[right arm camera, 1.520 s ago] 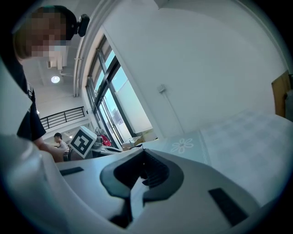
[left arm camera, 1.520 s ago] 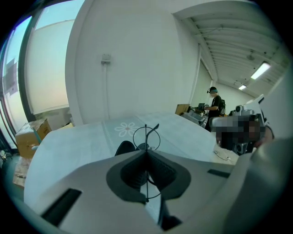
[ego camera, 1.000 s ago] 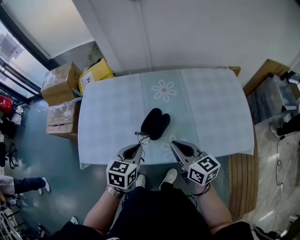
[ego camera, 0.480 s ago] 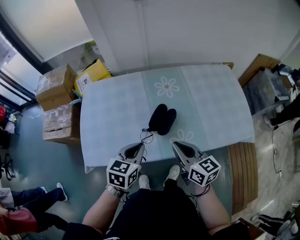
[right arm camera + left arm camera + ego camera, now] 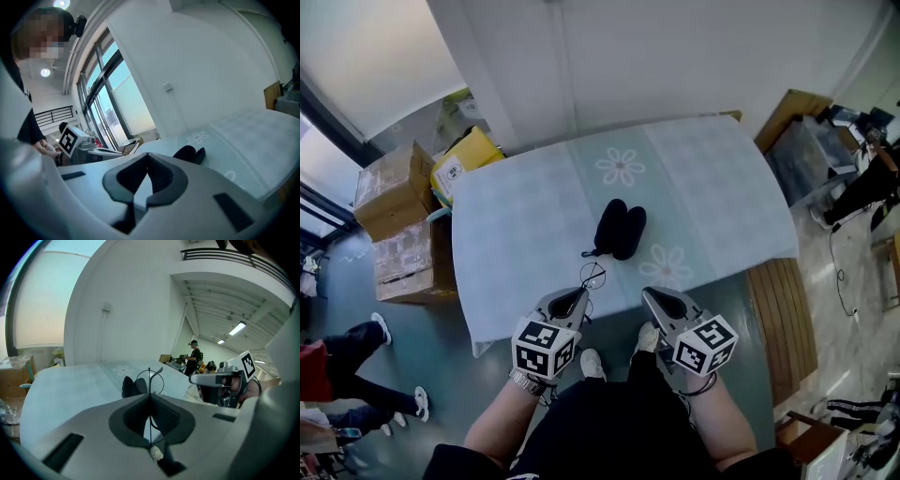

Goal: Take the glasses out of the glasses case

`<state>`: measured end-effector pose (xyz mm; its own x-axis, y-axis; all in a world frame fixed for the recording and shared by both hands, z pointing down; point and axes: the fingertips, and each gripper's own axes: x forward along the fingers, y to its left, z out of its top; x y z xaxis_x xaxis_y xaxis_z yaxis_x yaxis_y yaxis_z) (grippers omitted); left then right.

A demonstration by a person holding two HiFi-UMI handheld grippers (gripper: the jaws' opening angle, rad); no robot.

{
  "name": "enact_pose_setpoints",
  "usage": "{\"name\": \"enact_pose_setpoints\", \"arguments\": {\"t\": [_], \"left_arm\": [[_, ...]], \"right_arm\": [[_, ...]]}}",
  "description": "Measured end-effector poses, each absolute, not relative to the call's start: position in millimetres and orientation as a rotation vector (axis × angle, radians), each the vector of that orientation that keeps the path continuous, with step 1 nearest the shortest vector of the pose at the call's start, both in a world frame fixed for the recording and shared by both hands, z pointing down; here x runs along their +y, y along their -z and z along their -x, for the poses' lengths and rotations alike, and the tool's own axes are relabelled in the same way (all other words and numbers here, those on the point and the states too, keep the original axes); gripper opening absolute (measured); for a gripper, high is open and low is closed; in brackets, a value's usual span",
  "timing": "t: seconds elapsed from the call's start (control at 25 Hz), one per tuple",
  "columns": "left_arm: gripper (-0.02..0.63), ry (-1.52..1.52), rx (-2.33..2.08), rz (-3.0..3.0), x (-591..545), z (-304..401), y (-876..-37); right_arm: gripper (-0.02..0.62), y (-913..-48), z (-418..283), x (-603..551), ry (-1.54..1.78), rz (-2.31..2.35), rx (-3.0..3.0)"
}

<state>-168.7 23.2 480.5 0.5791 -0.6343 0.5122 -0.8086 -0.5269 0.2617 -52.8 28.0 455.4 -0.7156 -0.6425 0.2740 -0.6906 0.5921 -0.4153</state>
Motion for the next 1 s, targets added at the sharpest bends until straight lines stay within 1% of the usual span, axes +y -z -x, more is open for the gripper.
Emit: {"name": "enact_pose_setpoints", "arguments": {"t": [1.0], "left_arm": [[0.029, -0.480, -1.090, -2.410, 53, 183, -468]], "right_arm": [[0.023, -451, 70, 72, -0.746, -1.223, -2.696]]}}
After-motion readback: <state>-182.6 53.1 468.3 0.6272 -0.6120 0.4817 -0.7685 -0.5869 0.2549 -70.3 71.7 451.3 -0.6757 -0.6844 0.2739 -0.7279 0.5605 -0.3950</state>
